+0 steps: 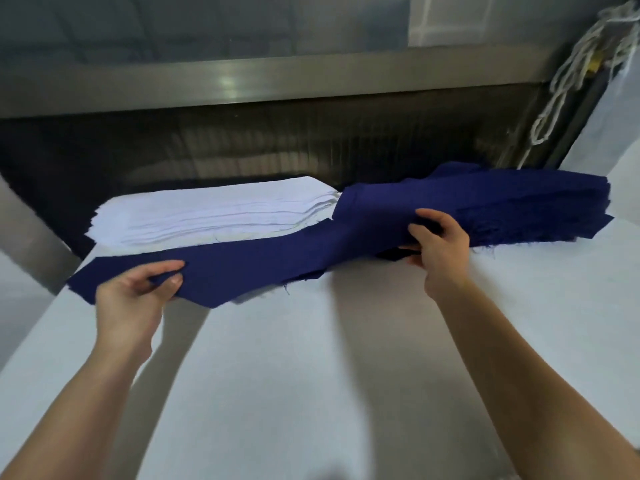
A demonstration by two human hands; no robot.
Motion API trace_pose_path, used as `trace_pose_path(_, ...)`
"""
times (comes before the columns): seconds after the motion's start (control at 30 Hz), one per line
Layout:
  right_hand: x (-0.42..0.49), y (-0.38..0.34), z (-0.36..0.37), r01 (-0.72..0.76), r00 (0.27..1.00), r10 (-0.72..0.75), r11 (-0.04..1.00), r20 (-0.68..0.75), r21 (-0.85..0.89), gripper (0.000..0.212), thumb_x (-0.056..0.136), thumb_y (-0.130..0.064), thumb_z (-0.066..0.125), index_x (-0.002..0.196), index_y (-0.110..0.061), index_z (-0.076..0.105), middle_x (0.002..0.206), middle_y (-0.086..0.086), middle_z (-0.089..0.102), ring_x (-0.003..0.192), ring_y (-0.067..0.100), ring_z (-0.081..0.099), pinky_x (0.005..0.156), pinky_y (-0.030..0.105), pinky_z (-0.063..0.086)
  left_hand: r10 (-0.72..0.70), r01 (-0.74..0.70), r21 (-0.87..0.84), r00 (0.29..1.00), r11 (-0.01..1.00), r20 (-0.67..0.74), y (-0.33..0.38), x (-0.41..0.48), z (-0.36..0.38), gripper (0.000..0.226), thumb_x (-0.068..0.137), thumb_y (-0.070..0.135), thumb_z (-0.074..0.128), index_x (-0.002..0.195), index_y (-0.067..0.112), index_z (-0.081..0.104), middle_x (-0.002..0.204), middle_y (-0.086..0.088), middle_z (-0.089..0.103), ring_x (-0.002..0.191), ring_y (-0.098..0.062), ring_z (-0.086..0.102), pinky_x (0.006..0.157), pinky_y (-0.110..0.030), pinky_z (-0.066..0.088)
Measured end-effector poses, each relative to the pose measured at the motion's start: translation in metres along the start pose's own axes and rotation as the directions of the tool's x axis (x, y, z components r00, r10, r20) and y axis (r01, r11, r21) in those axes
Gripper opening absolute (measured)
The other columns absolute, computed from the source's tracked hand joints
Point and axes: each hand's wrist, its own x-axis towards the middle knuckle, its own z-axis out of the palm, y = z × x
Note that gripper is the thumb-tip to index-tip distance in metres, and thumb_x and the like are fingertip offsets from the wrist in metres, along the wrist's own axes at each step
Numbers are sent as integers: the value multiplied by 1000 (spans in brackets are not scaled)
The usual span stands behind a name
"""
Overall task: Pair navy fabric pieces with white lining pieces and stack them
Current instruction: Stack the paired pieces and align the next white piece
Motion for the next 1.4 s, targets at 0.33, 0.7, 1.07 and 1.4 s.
trace_pose_path(0.33, -48, 22, -22, -40, 983, 77, 975, 167, -219, 20, 82, -2, 67, 87, -21, 66, 68, 1, 60, 40, 4, 50, 37, 17, 38, -157, 157, 5, 987, 988, -34, -34, -28, -38, 24, 89, 0, 63, 89, 22, 73, 83, -3, 74, 74, -13, 70, 80, -30, 56)
trace_pose_path(0.7, -69, 8, -34, 235, 914, 80, 695, 398, -679, 14, 87, -20, 58, 90, -33, 63, 49, -4, 62, 38, 8, 52, 38, 18, 39, -50, 65, 578, 998, 813, -42, -36, -30, -76, 20, 84, 12, 71, 100, 23, 70, 109, -4, 64, 100, -28, 57, 89, -25, 40)
trace_pose_path(1.07, -74, 27, -7, 567, 811, -49, 309, 583, -763, 24, 90, -19, 54, 112, -19, 66, 116, 1, 61, 111, 21, 49, 96, 33, 38, -50, -71, 809, 991, 583, 123, -40, -45, -56, 31, 93, 36, 57, 124, 41, 59, 137, 16, 50, 128, -22, 33, 98, -36, 20)
trace_pose_path(1.4, -63, 30, 16, 595, 795, -103, 320, 597, -737, 24, 89, -13, 53, 108, -17, 67, 112, 0, 63, 109, 22, 51, 96, 31, 38, -28, -56, 763, 995, 644, 96, -35, -25, -58, 32, 81, 58, 49, 105, 41, 61, 118, 14, 51, 124, -27, 32, 101, -37, 21)
